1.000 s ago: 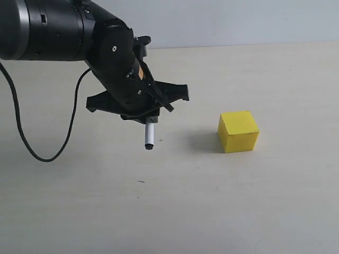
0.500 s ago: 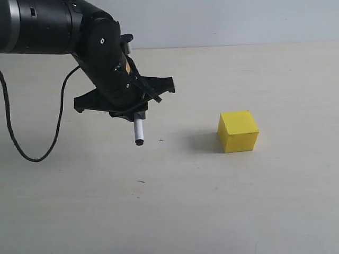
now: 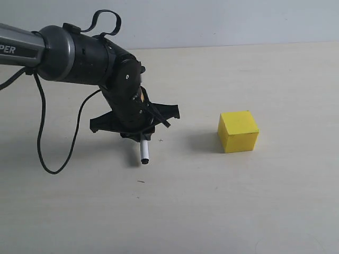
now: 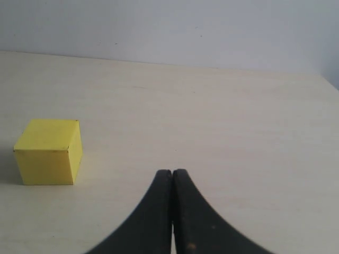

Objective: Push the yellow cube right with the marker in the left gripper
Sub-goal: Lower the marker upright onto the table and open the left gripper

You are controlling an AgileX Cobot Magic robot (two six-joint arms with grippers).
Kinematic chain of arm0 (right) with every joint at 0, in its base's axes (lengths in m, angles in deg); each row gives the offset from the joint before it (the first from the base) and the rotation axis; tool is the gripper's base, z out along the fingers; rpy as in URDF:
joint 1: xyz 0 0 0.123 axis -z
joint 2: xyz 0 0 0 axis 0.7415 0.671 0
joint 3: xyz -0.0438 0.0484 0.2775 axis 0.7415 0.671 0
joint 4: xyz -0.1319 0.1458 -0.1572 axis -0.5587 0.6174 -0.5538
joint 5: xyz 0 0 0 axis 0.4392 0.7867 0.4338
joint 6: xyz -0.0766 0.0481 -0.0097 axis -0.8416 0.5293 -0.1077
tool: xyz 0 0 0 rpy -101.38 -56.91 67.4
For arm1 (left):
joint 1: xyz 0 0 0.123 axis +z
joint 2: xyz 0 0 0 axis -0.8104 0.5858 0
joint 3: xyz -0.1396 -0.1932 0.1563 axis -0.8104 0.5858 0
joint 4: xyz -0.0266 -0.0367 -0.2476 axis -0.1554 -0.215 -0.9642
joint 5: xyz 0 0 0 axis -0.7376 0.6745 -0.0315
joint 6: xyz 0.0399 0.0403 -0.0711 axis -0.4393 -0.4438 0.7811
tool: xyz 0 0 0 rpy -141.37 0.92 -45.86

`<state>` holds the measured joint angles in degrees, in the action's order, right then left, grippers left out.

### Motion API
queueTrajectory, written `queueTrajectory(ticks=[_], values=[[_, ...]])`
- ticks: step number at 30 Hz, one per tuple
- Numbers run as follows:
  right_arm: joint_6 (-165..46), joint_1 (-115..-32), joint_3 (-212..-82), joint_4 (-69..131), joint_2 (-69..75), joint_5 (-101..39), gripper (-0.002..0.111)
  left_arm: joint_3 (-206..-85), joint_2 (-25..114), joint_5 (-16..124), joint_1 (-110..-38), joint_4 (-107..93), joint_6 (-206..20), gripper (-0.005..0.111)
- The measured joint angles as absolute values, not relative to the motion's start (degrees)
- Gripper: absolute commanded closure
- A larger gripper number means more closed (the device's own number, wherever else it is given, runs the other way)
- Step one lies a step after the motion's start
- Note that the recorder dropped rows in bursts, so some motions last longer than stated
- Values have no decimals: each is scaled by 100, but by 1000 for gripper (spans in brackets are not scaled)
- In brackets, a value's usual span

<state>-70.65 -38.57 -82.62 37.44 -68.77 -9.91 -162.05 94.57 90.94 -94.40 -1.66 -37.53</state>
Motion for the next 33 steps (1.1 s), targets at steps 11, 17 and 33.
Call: queueTrajectory(ticks=[11, 17, 33], values=[[-7065, -3857, -8262, 3744, -6877, -991, 108, -16374, 9655, 9246, -9440, -179, -4003, 107], [-7065, -3857, -8262, 3744, -6877, -991, 108, -16396, 9674, 9260, -9440, -179, -4016, 107], [-7065, -3857, -8262, 3744, -6877, -991, 108, -16396, 9674, 9260, -9440, -179, -4016, 107]])
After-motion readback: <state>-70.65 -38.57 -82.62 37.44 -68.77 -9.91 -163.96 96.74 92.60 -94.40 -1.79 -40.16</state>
